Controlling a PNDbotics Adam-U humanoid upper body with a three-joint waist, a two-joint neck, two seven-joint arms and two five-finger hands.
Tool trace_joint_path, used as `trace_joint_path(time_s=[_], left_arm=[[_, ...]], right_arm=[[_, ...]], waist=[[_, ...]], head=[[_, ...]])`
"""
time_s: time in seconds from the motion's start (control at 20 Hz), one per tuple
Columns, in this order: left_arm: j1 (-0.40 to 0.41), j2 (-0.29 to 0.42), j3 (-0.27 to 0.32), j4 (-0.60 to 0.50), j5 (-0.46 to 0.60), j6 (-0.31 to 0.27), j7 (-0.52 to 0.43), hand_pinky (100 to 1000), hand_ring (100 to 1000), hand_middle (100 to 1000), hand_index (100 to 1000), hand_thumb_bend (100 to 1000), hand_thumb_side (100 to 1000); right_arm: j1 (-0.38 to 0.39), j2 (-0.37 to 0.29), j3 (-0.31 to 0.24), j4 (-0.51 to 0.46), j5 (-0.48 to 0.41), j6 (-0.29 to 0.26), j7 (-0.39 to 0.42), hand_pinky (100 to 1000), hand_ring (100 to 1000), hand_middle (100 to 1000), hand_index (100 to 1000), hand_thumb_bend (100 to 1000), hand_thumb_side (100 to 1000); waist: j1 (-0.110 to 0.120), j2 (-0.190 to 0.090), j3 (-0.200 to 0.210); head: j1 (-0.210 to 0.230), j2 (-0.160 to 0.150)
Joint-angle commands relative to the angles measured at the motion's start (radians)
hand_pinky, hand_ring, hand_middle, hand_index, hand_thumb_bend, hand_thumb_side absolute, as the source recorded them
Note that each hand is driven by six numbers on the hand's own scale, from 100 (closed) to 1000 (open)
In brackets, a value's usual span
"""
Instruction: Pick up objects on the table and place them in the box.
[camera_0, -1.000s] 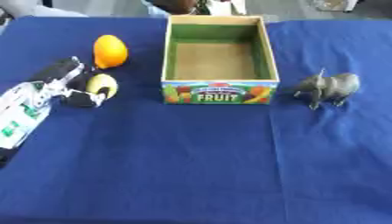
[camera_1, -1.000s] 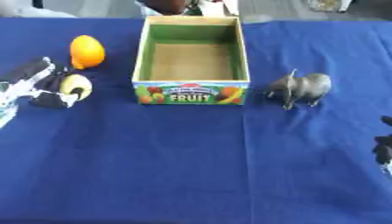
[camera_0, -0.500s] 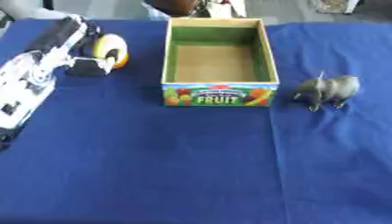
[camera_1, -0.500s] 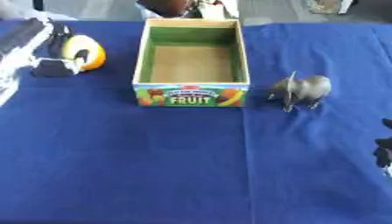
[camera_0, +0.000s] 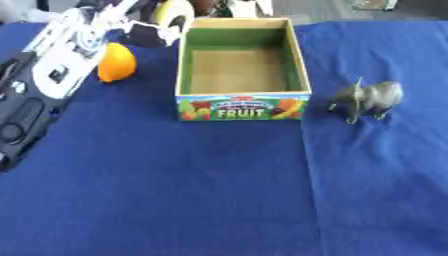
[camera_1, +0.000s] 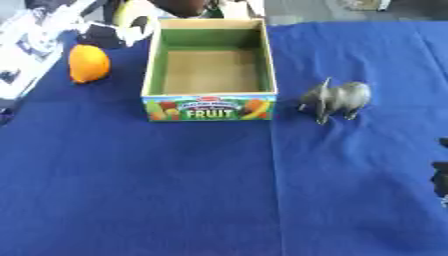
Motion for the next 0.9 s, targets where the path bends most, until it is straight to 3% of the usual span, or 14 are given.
trace_joint_path(time_s=[0.05,0.45,0.55,0.65,0.7,0.75,0.9], left_arm=[[-0.060,-0.033,-0.012,0.079,-0.037,-0.039,-0.014,511,342,214,426,100,254],[-0.091,-0.114,-0.042,0.200,-0.078,-0.120,-0.042,541,389,268,468,100,268],[-0.089,-0.128,-0.051,0.219,-0.085,-0.133,-0.057,546,395,274,474,153,276],[-0.085,-0.138,-0.055,0.229,-0.087,-0.144,-0.069,570,448,331,528,388,300],[-0.082,-0.140,-0.057,0.229,-0.085,-0.151,-0.073,609,546,456,639,589,300],[-0.079,-0.140,-0.057,0.226,-0.080,-0.156,-0.075,653,626,547,724,703,288],[-0.070,-0.134,-0.049,0.200,-0.054,-0.161,-0.054,704,724,663,800,760,242]], right_arm=[[-0.020,-0.011,0.004,-0.021,-0.013,-0.003,0.013,801,1000,480,459,100,496],[-0.042,0.005,0.014,-0.025,-0.020,0.001,0.032,801,1000,480,458,100,504],[-0.044,0.008,0.015,-0.026,-0.021,0.001,0.034,801,1000,480,458,100,504],[-0.043,0.009,0.014,-0.025,-0.021,0.001,0.034,801,1000,480,458,100,506],[-0.043,0.010,0.014,-0.025,-0.020,0.001,0.033,801,1000,479,458,100,508],[-0.042,0.010,0.013,-0.025,-0.019,0.001,0.033,801,1000,479,458,100,510],[-0.040,0.010,0.012,-0.024,-0.015,0.002,0.032,801,1000,480,458,100,510]], waist=[[0.002,-0.011,-0.012],[0.010,0.006,-0.055],[0.010,0.010,-0.062],[0.010,0.013,-0.065],[0.010,0.014,-0.065],[0.010,0.014,-0.064],[0.011,0.014,-0.057]], head=[[0.015,-0.018],[0.027,-0.031],[0.028,-0.033],[0.028,-0.035],[0.028,-0.034],[0.027,-0.034],[0.024,-0.035]])
